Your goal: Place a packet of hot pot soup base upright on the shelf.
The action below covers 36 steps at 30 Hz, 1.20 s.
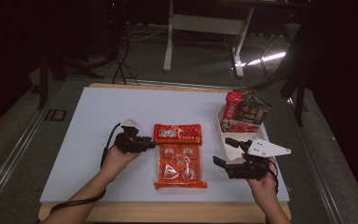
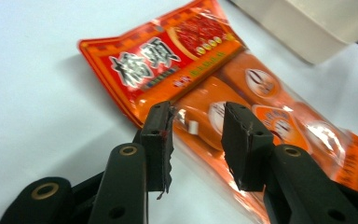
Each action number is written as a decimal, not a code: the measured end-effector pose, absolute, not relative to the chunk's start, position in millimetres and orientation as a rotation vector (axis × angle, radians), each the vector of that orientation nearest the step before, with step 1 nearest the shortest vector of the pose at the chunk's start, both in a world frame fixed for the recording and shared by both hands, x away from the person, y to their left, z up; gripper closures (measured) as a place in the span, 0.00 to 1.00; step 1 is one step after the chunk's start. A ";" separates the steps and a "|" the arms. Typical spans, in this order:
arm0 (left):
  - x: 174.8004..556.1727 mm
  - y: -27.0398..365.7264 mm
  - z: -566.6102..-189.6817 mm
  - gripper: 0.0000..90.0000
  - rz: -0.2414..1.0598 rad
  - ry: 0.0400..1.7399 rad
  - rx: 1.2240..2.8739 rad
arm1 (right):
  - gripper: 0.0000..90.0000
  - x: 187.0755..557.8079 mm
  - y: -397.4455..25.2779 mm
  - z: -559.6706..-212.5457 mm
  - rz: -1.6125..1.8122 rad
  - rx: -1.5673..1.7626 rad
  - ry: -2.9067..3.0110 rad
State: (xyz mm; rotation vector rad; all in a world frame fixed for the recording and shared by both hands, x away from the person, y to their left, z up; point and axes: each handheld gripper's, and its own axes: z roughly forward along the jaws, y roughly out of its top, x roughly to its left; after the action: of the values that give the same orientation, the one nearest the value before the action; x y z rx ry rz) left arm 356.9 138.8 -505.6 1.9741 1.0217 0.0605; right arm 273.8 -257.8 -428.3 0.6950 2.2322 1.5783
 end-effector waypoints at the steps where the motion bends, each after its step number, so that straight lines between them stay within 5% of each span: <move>1: 359.3 139.0 -505.8 0.70 0.066 1.026 1.972 | 0.19 273.5 -257.5 -428.0 1.579 0.678 2.233; 19: 407.2 133.5 -523.0 0.55 0.110 1.124 1.956 | 0.11 263.3 -246.7 -427.9 1.468 0.614 2.221; 36: 430.2 121.9 -547.1 0.57 0.050 1.171 1.968 | 0.15 265.4 -243.6 -434.8 1.440 0.651 2.283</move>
State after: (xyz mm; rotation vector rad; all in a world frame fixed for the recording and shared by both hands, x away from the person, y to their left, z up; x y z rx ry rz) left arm 430.2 121.9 -547.1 1.9680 1.1714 0.0503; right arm 265.4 -243.6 -434.8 0.6515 2.2827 1.4396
